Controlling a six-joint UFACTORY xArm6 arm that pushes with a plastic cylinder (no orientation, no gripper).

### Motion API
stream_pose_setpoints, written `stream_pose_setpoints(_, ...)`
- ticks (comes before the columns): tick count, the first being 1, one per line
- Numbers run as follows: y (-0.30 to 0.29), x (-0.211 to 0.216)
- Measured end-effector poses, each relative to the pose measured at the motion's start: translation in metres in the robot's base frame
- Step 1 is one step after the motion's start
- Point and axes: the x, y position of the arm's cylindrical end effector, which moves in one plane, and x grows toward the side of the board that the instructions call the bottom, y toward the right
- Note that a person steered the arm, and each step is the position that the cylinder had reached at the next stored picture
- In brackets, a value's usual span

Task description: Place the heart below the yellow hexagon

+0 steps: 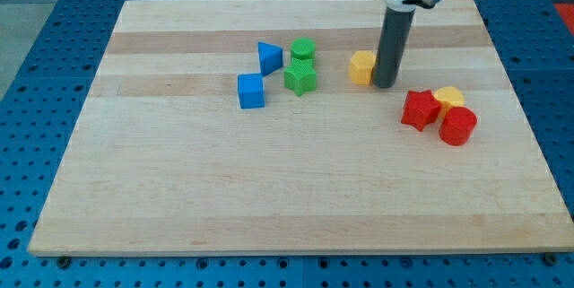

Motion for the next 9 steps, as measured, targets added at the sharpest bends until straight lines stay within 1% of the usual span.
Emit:
stream_pose_setpoints(2,-0.020,-0.003)
stream_pose_setpoints(3,-0.008,-0.003)
stream_pose_setpoints(4,0.043,0.001)
stream_pose_setpoints(5,0.093,0.017)
stream_pose_setpoints(6,0.127,0.036)
stream_pose_setpoints(7,0.138,0.055)
stream_pose_setpoints(9,0.089,0.059)
